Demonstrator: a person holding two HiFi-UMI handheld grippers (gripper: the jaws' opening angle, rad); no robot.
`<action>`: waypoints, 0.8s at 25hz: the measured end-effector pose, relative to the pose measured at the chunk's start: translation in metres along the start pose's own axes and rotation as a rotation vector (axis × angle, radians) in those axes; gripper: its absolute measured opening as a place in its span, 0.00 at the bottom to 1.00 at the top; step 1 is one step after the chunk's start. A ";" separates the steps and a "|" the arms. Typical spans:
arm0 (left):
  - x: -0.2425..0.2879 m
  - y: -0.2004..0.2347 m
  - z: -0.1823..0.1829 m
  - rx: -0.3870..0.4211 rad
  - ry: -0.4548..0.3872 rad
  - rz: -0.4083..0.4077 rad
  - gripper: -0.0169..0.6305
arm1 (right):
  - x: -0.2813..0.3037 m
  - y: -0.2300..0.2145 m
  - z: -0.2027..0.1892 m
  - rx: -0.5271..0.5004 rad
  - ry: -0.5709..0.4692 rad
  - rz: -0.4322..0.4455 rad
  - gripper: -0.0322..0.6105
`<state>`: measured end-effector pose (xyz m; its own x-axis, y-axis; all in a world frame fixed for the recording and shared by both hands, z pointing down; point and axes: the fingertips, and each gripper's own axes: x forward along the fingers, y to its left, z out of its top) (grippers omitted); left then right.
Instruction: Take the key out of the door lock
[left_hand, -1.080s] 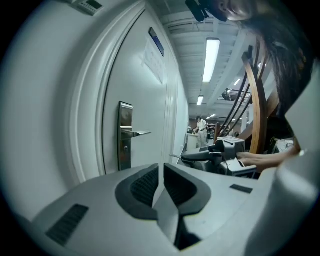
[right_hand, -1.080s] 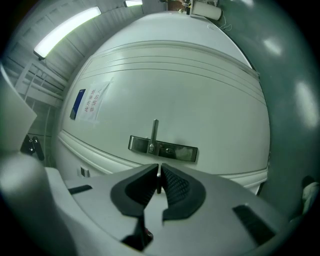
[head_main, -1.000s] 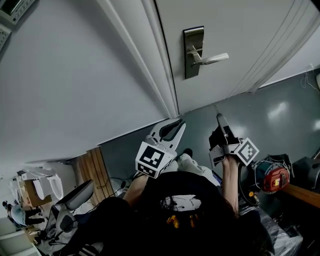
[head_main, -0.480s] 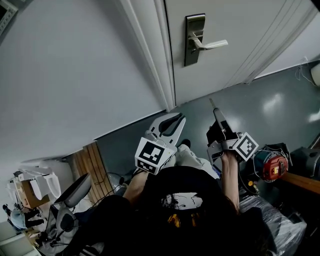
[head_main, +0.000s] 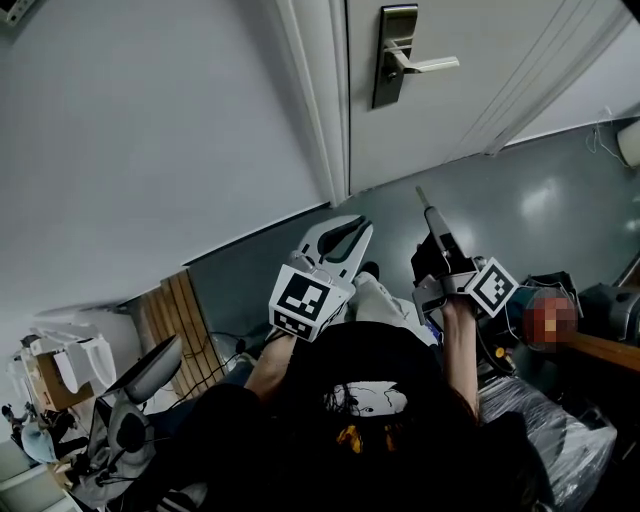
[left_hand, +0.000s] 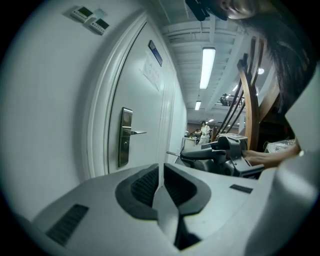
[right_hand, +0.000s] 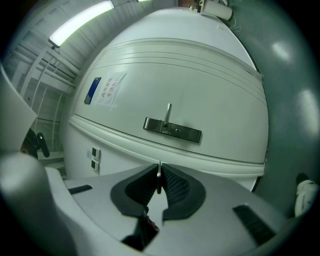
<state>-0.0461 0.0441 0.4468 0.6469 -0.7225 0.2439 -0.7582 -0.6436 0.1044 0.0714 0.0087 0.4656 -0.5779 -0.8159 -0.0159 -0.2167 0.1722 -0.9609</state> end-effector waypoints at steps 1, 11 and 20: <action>-0.002 -0.002 -0.001 0.001 -0.003 -0.004 0.08 | -0.003 0.001 -0.002 -0.004 -0.001 0.000 0.08; -0.011 -0.023 -0.001 0.012 -0.029 -0.041 0.08 | -0.022 0.006 -0.007 -0.058 -0.006 -0.013 0.08; -0.021 -0.031 -0.008 0.022 -0.032 -0.037 0.08 | -0.035 0.012 -0.003 -0.103 -0.027 -0.020 0.08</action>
<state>-0.0368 0.0808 0.4460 0.6769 -0.7057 0.2093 -0.7320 -0.6752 0.0912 0.0871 0.0413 0.4557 -0.5512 -0.8344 -0.0056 -0.3089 0.2103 -0.9275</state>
